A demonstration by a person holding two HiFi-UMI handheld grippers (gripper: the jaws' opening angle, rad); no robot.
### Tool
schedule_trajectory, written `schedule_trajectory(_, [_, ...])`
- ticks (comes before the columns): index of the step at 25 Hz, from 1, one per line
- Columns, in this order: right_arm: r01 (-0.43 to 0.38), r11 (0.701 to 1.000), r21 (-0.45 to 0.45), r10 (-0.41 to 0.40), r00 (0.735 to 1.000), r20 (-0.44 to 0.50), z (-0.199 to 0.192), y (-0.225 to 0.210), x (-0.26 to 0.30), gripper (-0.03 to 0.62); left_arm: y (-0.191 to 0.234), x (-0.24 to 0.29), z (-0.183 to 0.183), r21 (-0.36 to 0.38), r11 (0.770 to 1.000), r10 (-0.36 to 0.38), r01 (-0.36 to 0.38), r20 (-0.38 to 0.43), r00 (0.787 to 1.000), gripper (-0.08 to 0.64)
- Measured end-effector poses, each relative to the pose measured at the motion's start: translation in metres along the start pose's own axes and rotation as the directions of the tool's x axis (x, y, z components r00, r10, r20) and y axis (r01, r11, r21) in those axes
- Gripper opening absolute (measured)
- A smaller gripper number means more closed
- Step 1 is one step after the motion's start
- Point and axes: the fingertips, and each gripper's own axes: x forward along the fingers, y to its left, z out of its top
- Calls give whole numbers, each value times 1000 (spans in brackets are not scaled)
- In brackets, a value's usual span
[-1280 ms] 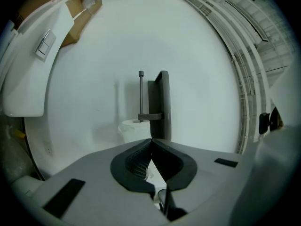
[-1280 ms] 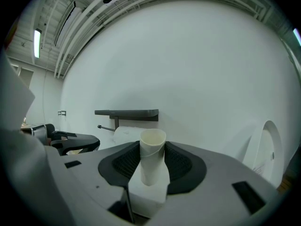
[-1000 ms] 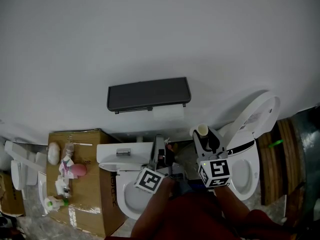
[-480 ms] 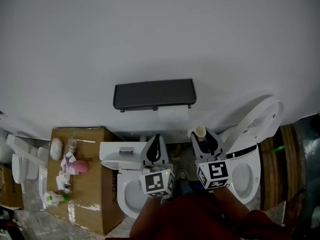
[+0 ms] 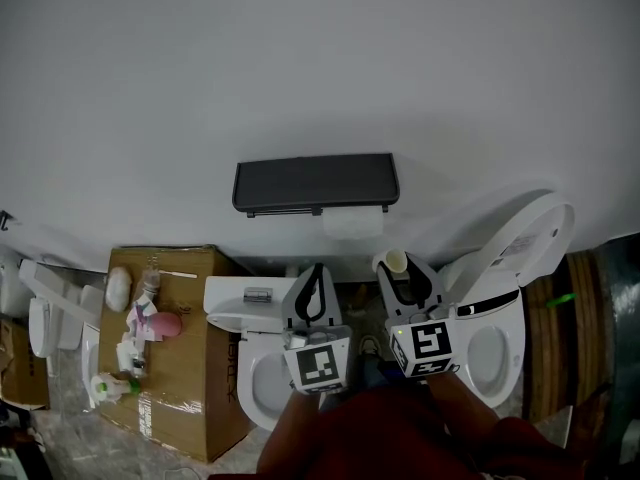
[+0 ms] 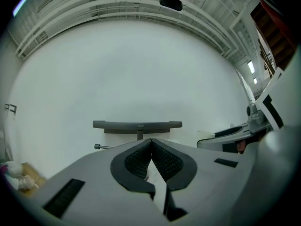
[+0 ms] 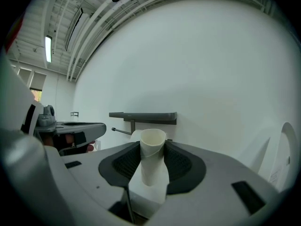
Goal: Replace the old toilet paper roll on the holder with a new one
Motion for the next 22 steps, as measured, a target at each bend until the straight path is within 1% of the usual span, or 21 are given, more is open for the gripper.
schedule_trajectory(7, [-3,1000,4,3,1000,4,4,-1,-2,164,-1,0,3,-10,1000,4,-4,0,1000,17])
schedule_trajectory(11, [2,1000,7,-2,1000,3,3,-3,-3,164,-1,-1,-3,-6,1000,4,-4,-26,1000,17])
schedule_trajectory(15, [6,1000,7,-7,1000,4,3,-4,-5,164,-2,0,-3,-16,1000,0,-1,-27,1000,17])
schedule_trajectory(18, [7,1000,3,-7,1000,3,3,-4,-5,164,-2,1,0,-26,1000,-1,0,-13,1000,17])
schedule_trajectory(22, [11,1000,3,-11,1000,0,2,-5,-3,164,-2,3,-1,-23,1000,-5,4,-11,1000,17])
